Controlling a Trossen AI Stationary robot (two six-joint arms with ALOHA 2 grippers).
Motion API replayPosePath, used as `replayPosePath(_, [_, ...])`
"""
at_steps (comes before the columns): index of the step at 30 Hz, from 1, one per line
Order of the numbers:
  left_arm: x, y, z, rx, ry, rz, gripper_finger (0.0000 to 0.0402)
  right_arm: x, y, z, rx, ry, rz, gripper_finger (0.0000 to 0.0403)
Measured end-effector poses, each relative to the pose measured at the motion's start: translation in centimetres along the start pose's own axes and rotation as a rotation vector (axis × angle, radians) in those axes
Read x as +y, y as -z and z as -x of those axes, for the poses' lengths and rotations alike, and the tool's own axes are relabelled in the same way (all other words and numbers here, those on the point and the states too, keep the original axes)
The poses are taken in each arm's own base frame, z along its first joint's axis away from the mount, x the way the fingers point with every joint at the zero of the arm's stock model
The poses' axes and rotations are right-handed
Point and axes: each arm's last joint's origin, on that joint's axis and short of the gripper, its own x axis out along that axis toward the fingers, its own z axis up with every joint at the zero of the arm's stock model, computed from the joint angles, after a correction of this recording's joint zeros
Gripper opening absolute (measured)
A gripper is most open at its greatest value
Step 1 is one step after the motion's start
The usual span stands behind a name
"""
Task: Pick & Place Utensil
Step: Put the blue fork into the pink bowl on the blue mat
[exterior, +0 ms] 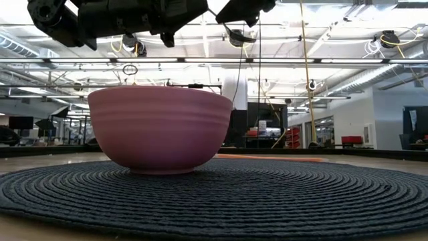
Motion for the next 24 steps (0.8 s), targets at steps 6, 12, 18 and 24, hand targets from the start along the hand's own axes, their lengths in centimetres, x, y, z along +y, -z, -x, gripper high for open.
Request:
replayPosePath(6, [-0.02, 0.05, 0.0, 0.005, 0.006, 0.017, 0.0015, 0.0, 0.01, -0.01, 0.0, 0.001, -0.019, 0.0012])
replayPosePath(12, [-0.08, 0.21, 0.0, 0.021, 0.023, 0.025, 0.0012, 0.03, 0.06, -0.05, 0.003, -0.001, -0.017, 0.0039])
replayPosePath(18, [-0.11, 0.32, 0.01, 0.032, 0.031, 0.026, 0.0012, 0.04, 0.11, -0.05, 0.009, 0.0, -0.016, 0.0063])
replayPosePath(24, [-0.26, 0.45, 0.1, 0.058, 0.091, 0.071, 0.0012, 0.0, 0.33, -0.05, 0.031, 0.004, -0.013, 0.0107])
